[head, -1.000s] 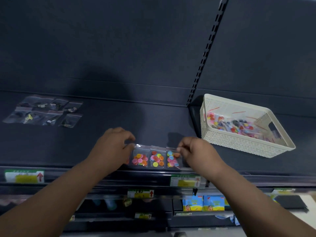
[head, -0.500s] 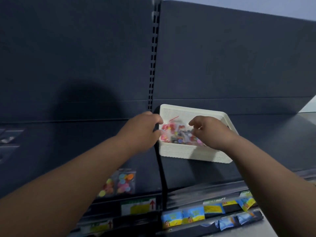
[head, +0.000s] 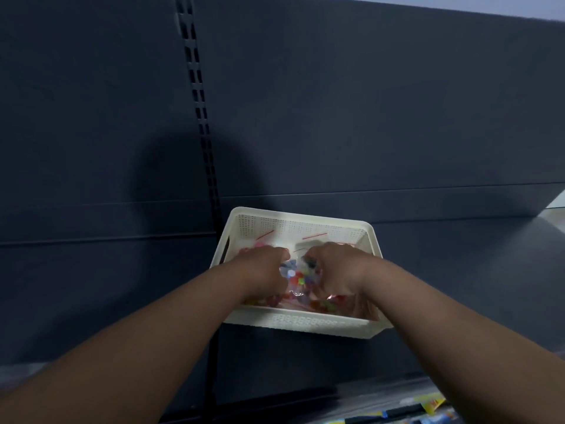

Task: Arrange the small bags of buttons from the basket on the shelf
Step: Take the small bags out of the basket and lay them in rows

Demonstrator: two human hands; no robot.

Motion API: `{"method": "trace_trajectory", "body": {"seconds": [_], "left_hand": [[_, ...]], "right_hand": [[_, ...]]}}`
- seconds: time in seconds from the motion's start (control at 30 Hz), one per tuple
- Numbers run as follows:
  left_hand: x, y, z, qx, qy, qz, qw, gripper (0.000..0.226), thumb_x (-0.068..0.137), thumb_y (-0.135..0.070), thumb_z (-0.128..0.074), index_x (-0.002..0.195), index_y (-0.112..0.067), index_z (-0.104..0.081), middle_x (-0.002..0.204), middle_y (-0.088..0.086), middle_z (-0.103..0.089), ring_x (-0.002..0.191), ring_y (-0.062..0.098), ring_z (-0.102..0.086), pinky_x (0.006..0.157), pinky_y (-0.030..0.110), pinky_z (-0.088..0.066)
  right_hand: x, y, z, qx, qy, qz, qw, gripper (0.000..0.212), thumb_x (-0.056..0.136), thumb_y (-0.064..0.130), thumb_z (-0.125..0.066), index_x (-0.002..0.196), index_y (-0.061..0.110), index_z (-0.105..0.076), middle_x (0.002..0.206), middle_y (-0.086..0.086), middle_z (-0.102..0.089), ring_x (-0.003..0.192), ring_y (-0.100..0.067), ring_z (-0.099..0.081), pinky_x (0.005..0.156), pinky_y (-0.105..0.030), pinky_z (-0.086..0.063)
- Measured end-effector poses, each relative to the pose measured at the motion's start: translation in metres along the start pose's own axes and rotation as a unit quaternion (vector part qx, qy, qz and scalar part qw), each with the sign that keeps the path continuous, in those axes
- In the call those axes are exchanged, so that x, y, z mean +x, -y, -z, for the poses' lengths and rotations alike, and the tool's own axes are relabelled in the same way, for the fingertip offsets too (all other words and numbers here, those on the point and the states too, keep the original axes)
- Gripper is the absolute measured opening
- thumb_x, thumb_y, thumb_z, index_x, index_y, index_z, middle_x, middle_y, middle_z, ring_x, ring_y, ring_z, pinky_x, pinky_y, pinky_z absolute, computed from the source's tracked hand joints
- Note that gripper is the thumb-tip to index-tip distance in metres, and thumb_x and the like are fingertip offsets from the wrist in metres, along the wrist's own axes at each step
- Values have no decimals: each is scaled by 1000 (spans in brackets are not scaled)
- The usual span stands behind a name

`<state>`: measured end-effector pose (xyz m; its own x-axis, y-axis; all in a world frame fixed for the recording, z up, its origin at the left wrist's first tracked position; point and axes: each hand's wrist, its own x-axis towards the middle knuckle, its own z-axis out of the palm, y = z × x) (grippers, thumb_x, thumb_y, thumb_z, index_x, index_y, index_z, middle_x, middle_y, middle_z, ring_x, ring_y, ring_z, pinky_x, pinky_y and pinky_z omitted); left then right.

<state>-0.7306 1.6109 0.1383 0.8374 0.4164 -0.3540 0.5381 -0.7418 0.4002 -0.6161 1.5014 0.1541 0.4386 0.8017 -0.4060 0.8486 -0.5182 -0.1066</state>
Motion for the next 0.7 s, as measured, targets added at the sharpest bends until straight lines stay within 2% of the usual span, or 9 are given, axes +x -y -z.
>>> {"method": "trace_trajectory", "body": {"seconds": [0.1, 0.17, 0.23, 0.33, 0.37, 0.43, 0.5, 0.6, 0.7], "left_hand": [[12, -6, -9, 51, -36, 24, 998, 49, 90, -33, -53, 136, -21, -45, 130, 4, -53, 113, 23, -53, 96, 38, -44], [15, -9, -12, 91, -56, 37, 994, 40, 87, -30, -57, 125, -19, -53, 121, 6, -56, 106, 23, -54, 91, 36, -44], [13, -12, -10, 77, -57, 49, 994, 33, 86, -25, -59, 117, -16, -57, 115, 4, -59, 104, 23, -56, 86, 33, -43], [10, -10, -3, -22, -70, 61, 995, 5, 84, -17, -60, 89, -17, -58, 95, -6, -56, 94, 17, -56, 72, 27, -42], [8, -8, -1, -74, -80, 67, 992, 9, 82, -14, -62, 78, -19, -54, 90, -9, -55, 88, 14, -56, 68, 27, -43], [6, -3, 3, -176, -109, 76, 975, 18, 80, -10, -64, 70, -18, -51, 91, -7, -55, 88, 15, -56, 68, 27, -46], [1, -1, 11, -265, -145, 79, 950, 12, 82, -8, -63, 75, -15, -56, 86, 0, -58, 81, 16, -56, 69, 27, -46], [-10, -3, 25, -411, -159, 84, 894, 14, 86, -5, -59, 77, -14, -61, 82, 5, -65, 69, 16, -57, 68, 30, -49], [-24, -3, 37, -512, -140, 79, 844, 16, 91, -4, -55, 79, -14, -60, 85, 6, -67, 73, 17, -63, 65, 33, -55]], "right_hand": [[9, -9, -6, -14, -14, -12, 1000, 54, 75, 32, -74, 124, 17, -55, 123, -4, -54, 107, -26, -58, 82, -27, -46], [12, -13, -9, 6, -32, 14, 999, 32, 80, 23, -68, 110, 16, -60, 114, -4, -59, 102, -25, -59, 75, -25, -42], [14, -17, -12, 63, -31, 47, 996, 8, 83, 14, -63, 90, 18, -61, 95, -2, -62, 92, -23, -59, 71, -23, -39], [17, -21, -17, 217, -31, 65, 974, 27, 83, 5, -61, 63, 18, -48, 65, 6, -51, 67, -16, -52, 64, -25, -41], [17, -22, -16, 277, -31, 64, 958, 26, 82, 3, -62, 63, 15, -50, 63, 5, -51, 63, -15, -50, 62, -27, -44], [17, -23, -11, 390, -26, 61, 918, 13, 83, 0, -63, 74, 9, -61, 71, -1, -59, 66, -16, -54, 66, -34, -51], [16, -24, -3, 473, -8, 56, 879, 16, 85, -3, -62, 80, 12, -65, 76, -6, -62, 68, -18, -58, 67, -32, -52], [13, -25, 7, 548, 3, 54, 834, 18, 85, -6, -60, 82, 11, -66, 76, -12, -63, 58, -18, -55, 61, -28, -47], [10, -19, 17, 635, 21, 45, 771, 17, 86, -7, -59, 84, 9, -65, 70, -13, -65, 49, -16, -57, 56, -26, -45]]}}
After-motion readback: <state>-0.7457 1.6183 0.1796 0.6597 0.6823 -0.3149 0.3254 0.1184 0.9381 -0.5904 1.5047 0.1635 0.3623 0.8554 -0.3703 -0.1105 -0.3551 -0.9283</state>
